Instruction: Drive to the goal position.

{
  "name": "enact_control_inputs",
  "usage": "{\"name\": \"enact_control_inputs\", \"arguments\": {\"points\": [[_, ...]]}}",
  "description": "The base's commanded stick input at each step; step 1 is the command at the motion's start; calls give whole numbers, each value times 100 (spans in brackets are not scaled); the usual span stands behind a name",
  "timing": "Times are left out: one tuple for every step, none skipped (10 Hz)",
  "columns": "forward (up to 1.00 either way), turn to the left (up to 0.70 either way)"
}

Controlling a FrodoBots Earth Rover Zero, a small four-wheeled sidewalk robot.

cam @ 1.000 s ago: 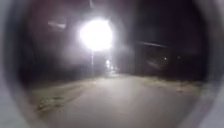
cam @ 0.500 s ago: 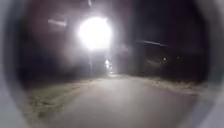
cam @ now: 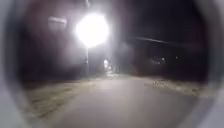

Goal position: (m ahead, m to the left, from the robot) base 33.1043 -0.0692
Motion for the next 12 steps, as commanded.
{"name": "enact_control_inputs", "arguments": {"points": [[100, 0], [100, 0], [100, 0], [100, 0], [100, 0], [100, 0], [100, 0], [100, 0], [100, 0], [100, 2], [100, 5], [100, 7]]}}
